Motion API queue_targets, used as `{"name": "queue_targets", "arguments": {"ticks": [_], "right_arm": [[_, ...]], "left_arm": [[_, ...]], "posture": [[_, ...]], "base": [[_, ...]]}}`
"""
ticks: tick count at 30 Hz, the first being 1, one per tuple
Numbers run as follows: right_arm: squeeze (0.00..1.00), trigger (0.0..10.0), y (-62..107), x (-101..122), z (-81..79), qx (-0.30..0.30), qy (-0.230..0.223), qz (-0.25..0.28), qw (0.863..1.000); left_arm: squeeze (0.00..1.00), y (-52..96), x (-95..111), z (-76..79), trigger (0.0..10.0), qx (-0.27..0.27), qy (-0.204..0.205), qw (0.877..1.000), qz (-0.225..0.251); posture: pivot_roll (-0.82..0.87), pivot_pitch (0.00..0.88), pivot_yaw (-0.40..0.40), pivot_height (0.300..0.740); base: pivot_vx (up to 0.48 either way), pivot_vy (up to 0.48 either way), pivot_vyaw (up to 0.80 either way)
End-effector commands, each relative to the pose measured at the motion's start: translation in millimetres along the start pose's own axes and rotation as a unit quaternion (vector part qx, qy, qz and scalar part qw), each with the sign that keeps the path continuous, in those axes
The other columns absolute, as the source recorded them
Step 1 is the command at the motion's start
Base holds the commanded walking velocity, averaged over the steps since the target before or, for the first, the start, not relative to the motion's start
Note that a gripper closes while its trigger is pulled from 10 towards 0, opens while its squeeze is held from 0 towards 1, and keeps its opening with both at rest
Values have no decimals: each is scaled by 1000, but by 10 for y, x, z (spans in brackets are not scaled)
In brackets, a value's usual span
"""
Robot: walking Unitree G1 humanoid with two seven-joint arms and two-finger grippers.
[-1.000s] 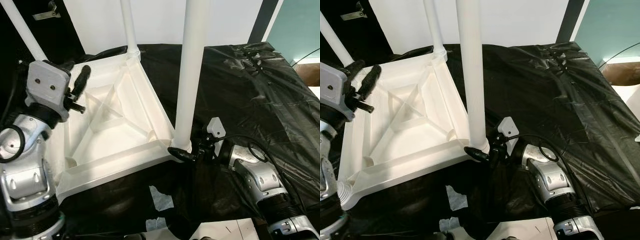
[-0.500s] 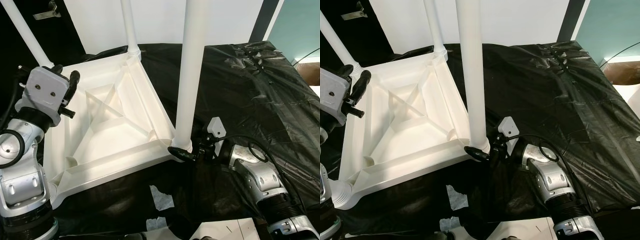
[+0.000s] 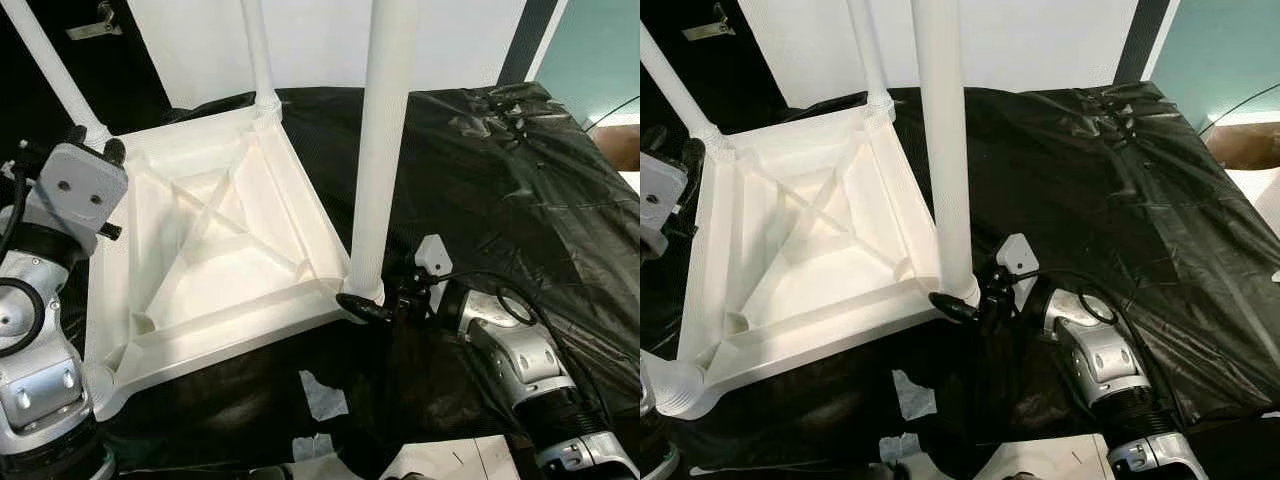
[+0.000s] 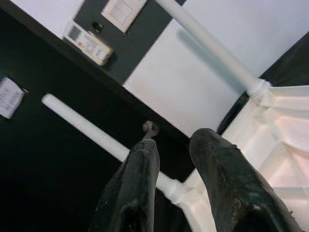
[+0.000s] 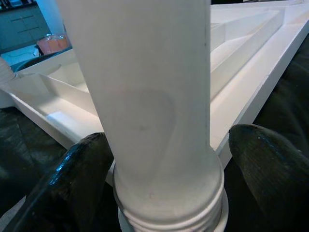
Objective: Building children table
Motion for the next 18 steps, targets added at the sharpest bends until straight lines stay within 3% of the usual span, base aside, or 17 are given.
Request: {"name": "queue_targets", "arguments": {"ticks": [1, 3, 4, 5, 10, 16, 18], "right_arm": [[0, 10000, 10, -8, -22, 1, 3, 0, 1000], [0, 10000, 15, -7, -26, 1, 4, 0, 1000], [0, 10000, 15, -7, -26, 1, 4, 0, 1000], [0, 10000, 17, -6, -26, 0, 4, 0, 1000], [0, 10000, 22, -4, -22, -1, 4, 0, 1000], [0, 10000, 2, 3, -41, 3, 2, 2, 1000], [0, 10000, 0, 7, -45, 4, 2, 3, 1000]], "left_arm": [[0, 167, 111, -443, 10000, 261, -17, 964, 51], [0, 314, 106, -573, 10000, 318, 5, 947, 51], [0, 314, 106, -573, 10000, 318, 5, 947, 51], [0, 382, 102, -625, 10000, 340, 13, 939, 52], [0, 472, 141, -676, 10000, 362, 8, 930, 62], [0, 640, 165, -886, 10000, 407, 12, 911, 66], [0, 683, 248, -966, 10000, 415, 15, 905, 88]], "posture": [[121, 113, 60, 740], [114, 117, 63, 740], [114, 117, 63, 740], [114, 117, 63, 740], [114, 119, 62, 740], [120, 124, 58, 740], [118, 126, 57, 740]], "base": [[0, 0, 0], [0, 0, 0], [0, 0, 0], [0, 0, 0], [0, 0, 0], [0, 0, 0], [0, 0, 0]]}}
Point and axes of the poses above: a point about 5 cm out from each wrist's last joint towards the gripper, its own y axis pointing back from the gripper into the wrist, its own x axis along the axis of the wrist's last joint, z = x × y, the point moved 3 cm from there along -y, pointing out of the wrist towards the gripper, and after that the axes turned 11 degrees about y, right-handed, at the moved point
